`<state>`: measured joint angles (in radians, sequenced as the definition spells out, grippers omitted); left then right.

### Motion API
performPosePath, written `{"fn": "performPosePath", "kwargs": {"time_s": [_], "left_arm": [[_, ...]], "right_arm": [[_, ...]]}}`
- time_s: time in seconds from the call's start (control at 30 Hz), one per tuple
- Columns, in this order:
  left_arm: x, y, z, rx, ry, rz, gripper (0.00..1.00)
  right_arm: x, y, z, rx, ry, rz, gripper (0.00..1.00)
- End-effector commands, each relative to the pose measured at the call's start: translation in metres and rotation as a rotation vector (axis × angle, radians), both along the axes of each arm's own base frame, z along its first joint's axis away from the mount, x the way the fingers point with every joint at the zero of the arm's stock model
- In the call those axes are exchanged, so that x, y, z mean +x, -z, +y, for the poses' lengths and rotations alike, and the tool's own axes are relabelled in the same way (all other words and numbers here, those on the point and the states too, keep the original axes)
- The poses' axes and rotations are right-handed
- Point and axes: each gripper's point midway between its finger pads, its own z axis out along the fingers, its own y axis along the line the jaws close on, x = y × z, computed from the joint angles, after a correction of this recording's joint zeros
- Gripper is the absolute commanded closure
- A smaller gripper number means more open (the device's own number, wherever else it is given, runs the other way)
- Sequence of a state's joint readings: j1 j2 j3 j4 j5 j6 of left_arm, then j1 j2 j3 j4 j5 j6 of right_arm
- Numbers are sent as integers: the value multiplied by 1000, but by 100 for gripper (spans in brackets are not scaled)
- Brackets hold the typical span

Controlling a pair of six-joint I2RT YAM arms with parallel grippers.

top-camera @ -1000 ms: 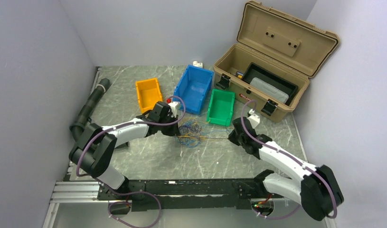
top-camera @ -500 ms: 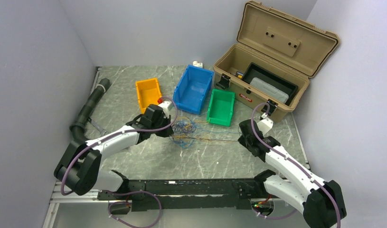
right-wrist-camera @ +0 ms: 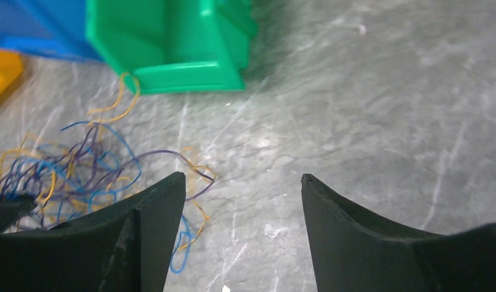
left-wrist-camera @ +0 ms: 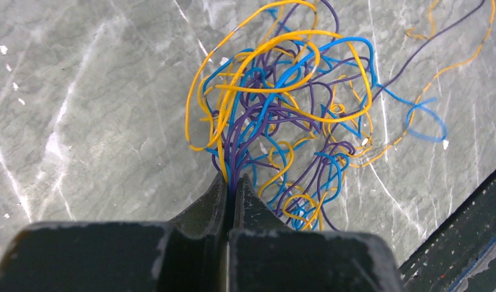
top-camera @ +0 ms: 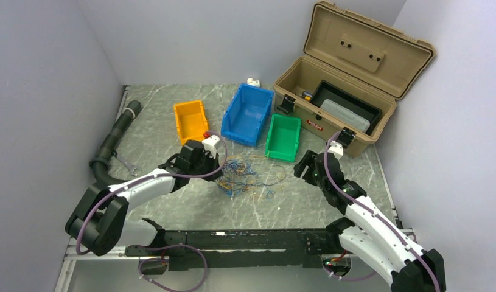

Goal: Untangle the cables
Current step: Untie the cable.

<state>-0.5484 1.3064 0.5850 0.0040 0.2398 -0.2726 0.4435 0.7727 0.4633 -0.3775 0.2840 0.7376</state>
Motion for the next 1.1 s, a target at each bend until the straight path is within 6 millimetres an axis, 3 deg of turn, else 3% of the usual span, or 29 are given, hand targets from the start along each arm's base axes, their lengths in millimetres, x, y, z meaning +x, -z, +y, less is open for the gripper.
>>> {"fn": "performPosePath", "kwargs": {"time_s": [0.0,0.2,0.4,0.67,0.7,0.73,1.07], "left_arm": [[8,-24,-17,-93,83,-118,99],[5,-35,-24,-150,122,-161,82],[2,-44,-21,-174,108,-199,40],[1,-50,-9,-174,46,-232,22],[1,-49,-8,-171,37,-232,17],[-1,-50,-7,-176,38,-234,4],[-14,-49,6,-179,-46,-161,2]], "right_arm": [[7,-24,34,61,-224,-129,26],[3,-36,64,128,-389,-167,21],[4,-38,84,175,-459,-170,17],[6,-35,116,121,-513,-152,15],[6,-35,121,115,-520,-150,15],[5,-35,125,112,-533,-146,15],[7,-24,168,169,-646,-96,17]]}}
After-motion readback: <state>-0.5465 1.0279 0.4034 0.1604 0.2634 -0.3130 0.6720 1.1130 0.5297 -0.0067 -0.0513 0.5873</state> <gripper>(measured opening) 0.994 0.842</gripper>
